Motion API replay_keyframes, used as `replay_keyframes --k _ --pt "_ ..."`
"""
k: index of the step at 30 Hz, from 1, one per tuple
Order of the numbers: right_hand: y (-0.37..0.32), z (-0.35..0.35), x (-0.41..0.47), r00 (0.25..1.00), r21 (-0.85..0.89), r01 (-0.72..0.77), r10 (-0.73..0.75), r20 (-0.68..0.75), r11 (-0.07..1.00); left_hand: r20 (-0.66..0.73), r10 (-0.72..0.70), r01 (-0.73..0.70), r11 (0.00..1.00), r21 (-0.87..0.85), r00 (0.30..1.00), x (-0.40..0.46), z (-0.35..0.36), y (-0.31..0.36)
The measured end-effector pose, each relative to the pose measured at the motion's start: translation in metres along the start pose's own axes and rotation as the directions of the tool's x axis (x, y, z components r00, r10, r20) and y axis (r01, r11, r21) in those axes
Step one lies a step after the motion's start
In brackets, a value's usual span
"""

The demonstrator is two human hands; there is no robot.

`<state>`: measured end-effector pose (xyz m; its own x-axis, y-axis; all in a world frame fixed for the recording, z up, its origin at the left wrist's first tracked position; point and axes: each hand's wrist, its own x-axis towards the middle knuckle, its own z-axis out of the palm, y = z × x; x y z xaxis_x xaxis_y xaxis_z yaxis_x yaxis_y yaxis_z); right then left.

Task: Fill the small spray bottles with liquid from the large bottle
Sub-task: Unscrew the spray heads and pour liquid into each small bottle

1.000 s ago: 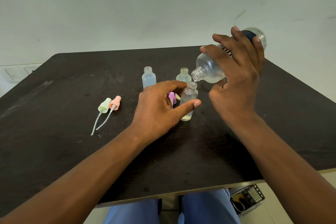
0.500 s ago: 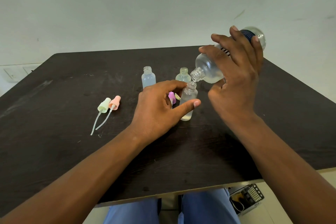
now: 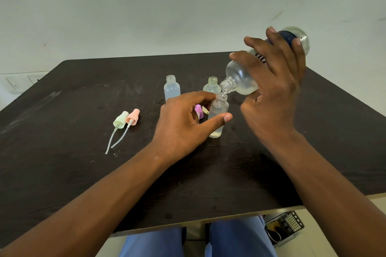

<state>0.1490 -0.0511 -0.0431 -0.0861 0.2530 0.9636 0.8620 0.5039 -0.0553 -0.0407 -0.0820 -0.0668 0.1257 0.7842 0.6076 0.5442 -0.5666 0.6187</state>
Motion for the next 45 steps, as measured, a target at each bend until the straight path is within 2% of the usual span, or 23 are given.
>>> replay_keyframes --k 45 --pt "-0.0010 0.0013 0.0013 0.996 -0.074 0.067 -0.071 -0.048 0.995 0.027 0.005 -0.005 1.000 0.006 1.000 0.0007 -0.0017 0.0008"
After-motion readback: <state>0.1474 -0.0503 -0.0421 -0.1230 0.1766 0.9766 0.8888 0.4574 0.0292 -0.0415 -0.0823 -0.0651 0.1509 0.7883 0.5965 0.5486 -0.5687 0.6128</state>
